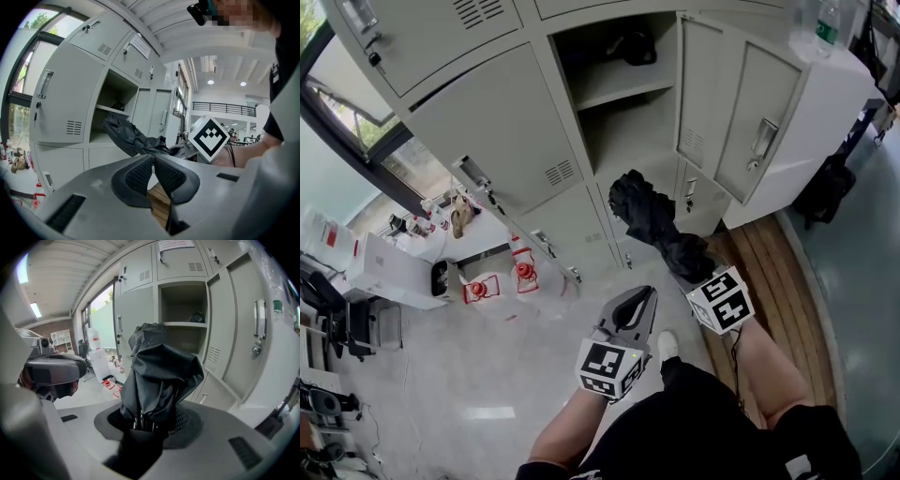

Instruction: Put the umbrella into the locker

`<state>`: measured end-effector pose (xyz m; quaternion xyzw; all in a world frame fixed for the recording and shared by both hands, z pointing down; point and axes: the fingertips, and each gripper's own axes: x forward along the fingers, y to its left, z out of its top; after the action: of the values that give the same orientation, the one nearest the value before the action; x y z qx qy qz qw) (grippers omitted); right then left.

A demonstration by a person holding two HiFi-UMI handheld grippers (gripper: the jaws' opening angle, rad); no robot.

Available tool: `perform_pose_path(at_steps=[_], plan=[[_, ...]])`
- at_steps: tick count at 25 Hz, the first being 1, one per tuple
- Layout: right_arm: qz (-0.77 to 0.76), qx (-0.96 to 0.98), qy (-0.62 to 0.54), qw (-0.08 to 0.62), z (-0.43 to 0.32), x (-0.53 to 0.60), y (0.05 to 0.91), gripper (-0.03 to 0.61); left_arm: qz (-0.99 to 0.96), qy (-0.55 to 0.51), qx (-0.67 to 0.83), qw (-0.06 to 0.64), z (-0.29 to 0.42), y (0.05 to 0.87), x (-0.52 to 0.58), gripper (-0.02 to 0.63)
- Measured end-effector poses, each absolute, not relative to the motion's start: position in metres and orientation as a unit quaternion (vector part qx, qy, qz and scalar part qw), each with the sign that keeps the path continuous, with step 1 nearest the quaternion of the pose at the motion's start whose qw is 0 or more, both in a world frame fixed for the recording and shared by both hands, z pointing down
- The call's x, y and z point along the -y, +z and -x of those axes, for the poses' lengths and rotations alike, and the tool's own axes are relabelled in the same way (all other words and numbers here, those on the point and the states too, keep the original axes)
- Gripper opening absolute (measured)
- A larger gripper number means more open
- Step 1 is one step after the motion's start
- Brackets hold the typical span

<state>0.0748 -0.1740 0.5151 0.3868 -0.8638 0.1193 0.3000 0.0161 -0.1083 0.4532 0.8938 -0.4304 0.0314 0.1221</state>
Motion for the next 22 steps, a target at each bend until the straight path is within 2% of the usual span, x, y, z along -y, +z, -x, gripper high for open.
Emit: perform_pose_path(at_steps=[22], plan=[[-0.353,0.870,0.087,0.333,-0.084,0.304,0.506,0.219,-0.878,0.022,0.466,0.106,-0.045,0.441,0.217,0.029]])
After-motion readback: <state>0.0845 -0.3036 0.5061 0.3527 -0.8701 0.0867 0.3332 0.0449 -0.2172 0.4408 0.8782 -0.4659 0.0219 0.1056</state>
